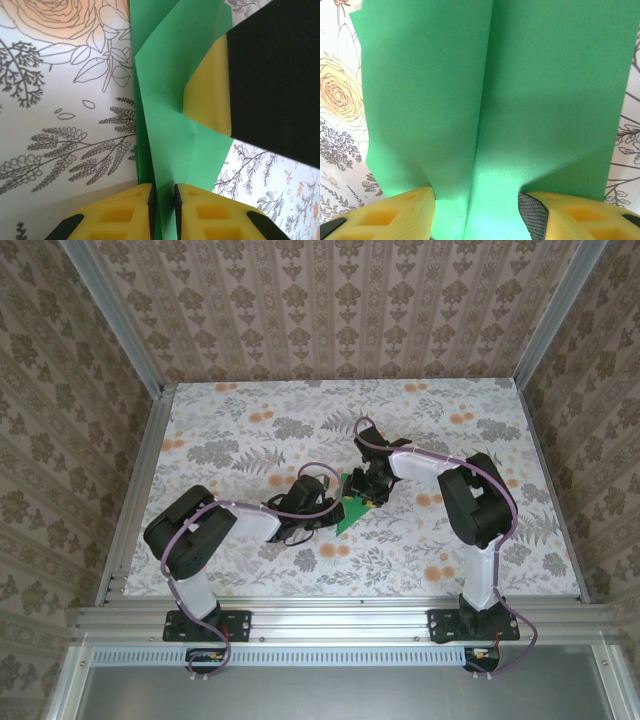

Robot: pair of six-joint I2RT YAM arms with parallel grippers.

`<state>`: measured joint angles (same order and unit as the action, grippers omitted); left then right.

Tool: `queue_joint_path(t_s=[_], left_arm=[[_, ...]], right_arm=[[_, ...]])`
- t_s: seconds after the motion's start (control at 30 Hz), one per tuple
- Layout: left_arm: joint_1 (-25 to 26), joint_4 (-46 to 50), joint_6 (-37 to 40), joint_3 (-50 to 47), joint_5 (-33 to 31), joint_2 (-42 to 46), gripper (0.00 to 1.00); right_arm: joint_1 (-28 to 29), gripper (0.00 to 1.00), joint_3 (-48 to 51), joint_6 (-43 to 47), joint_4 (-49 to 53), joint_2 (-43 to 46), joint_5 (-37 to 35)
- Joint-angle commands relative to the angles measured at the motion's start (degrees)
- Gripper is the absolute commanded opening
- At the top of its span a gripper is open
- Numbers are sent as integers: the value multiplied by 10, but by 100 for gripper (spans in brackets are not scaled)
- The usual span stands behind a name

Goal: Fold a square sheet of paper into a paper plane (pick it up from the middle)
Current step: Fourth fold the wing at the center of the table.

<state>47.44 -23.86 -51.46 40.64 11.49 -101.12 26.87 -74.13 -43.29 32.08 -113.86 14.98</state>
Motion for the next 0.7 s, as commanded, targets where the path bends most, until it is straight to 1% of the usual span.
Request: queue_joint_path(t_s=[0.0, 0.17, 0.27, 0.4, 0.5, 0.67], left_arm=[[-7, -22, -5, 8, 19, -12, 18], [-13, -27, -6, 5, 27, -14, 10], [-18, -31, -4, 4, 40, -17, 8], [-26, -34, -2, 2, 56, -18, 6], [-30, -37, -1, 1, 66, -19, 6], [-31, -45, 0, 3, 78, -28, 5]], right_arm=[[-16, 56, 41, 17, 47, -58, -77], [-16, 56, 37, 35, 41, -32, -61], [-17, 57, 43, 70, 16, 2, -44], [-23, 58, 58, 126, -41, 38, 14], [-26, 59, 73, 150, -73, 54, 62], [-26, 57, 80, 168, -91, 65, 87]])
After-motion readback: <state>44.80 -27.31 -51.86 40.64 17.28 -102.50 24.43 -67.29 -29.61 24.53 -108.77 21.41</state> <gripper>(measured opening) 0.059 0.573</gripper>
